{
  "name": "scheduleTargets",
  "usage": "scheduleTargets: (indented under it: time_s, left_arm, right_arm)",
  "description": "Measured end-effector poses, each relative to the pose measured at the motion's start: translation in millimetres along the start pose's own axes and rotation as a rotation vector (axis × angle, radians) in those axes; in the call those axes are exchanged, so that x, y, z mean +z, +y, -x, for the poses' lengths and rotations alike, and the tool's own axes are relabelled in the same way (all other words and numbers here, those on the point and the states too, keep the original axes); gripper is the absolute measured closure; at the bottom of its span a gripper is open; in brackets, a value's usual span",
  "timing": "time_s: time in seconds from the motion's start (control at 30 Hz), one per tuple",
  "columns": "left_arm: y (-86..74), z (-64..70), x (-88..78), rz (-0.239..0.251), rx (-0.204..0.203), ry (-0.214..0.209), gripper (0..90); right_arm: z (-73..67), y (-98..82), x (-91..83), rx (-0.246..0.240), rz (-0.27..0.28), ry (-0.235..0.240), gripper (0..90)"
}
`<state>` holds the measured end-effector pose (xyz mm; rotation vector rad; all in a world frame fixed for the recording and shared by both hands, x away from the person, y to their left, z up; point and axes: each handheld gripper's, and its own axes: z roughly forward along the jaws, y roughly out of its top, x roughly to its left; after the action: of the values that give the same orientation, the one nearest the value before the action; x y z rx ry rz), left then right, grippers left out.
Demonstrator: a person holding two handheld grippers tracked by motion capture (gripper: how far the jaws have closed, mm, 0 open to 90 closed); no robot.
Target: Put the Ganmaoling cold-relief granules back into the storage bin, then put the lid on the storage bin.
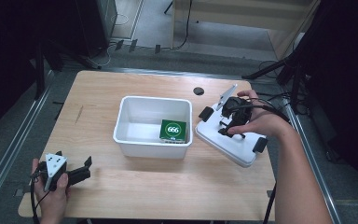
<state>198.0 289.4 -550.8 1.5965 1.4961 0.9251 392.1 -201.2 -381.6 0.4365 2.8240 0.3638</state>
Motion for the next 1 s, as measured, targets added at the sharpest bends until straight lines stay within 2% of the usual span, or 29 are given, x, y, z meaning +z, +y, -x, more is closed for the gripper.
scheduleTargets:
  time_s: [0.2, 0.27, 0.57, 0.77, 0.87, 1.0]
  left_arm:
    - [0.0, 0.2, -0.1, -0.001, 0.002, 0.001, 0.0]
    - [-0.1, 0.1, -0.2, 0.000, 0.000, 0.001, 0.0]
    - [-0.5, 0.1, -0.7, 0.000, -0.002, 0.001, 0.0]
    - [-0.3, 0.3, -0.3, -0.004, 0.001, 0.001, 0.0]
    - [-0.3, 0.5, -0.5, -0.003, 0.002, 0.002, 0.0]
    - [-0.4, 0.1, -0.6, -0.002, 0.000, 0.000, 0.0]
  right_arm:
    - [6.2, -13.2, 6.7, 0.040, -0.009, -0.026, 20.5]
    - [7.7, -16.3, 9.7, 0.039, -0.011, -0.051, 21.5]
    - [12.1, -31.2, 22.1, 0.089, -0.039, -0.049, 24.7]
    - [18.5, -38.1, 31.3, 0.107, -0.086, -0.011, 33.1]
    - [22.3, -41.6, 37.6, 0.146, -0.105, 0.000, 42.0]
    - [22.9, -45.8, 46.1, 0.165, -0.137, -0.023, 54.7]
